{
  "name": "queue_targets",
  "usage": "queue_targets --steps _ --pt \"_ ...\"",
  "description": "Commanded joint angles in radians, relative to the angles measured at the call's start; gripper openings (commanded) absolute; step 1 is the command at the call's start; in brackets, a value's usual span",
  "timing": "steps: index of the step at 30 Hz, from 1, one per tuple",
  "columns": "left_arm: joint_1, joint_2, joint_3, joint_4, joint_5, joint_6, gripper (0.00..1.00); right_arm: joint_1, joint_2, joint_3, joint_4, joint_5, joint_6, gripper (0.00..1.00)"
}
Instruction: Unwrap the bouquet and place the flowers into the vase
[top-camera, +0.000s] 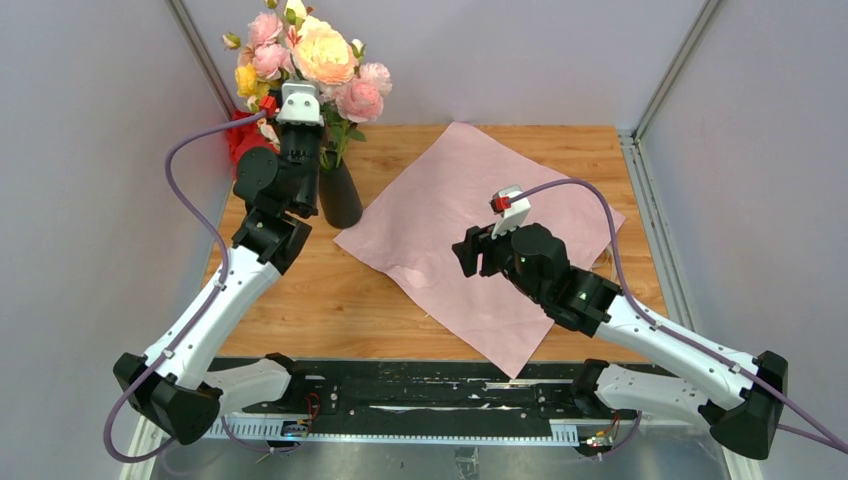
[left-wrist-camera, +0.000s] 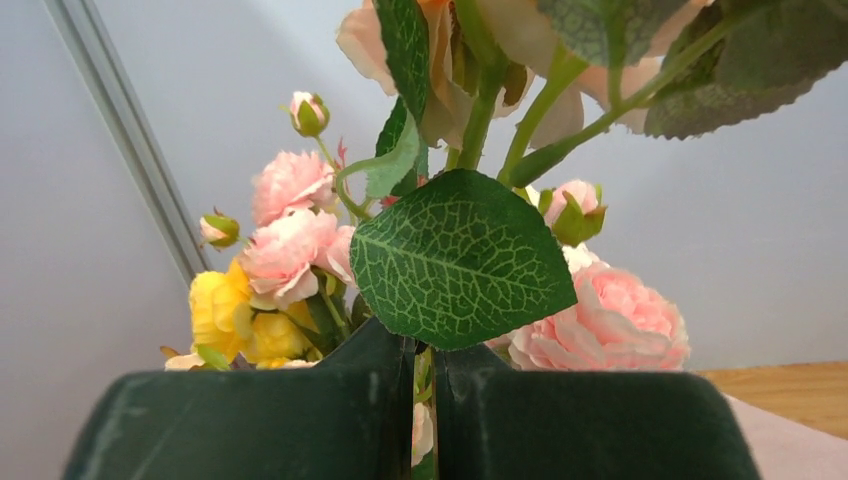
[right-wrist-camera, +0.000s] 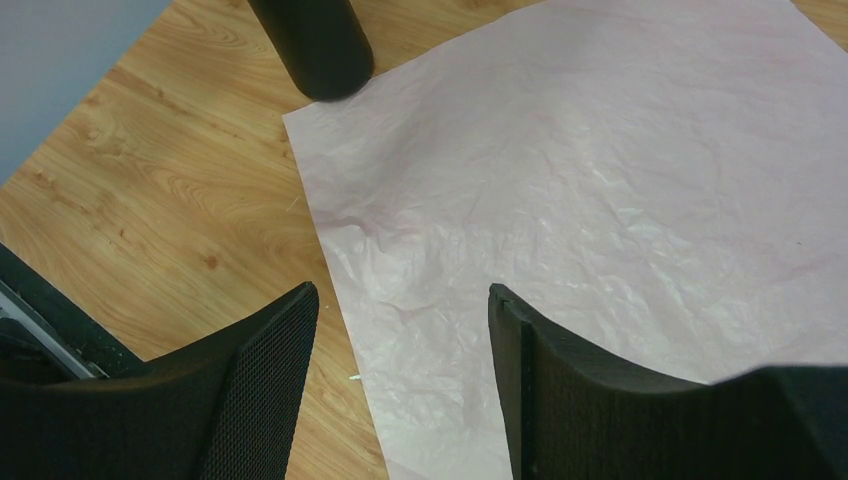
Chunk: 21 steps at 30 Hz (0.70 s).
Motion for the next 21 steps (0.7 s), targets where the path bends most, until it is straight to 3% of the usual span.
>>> queue_targets --steps 1,21 --pt "0.027 0.003 -0.023 0.087 0.054 -0.044 0.00 -0.014 -0.008 -0.019 -0.010 -0.006 -0.011 0.66" --pt "0.029 -0.070 0.024 0.082 0.158 -0.093 0.00 -0.035 0.027 -0.028 0.000 -0.015 -0.009 0.66"
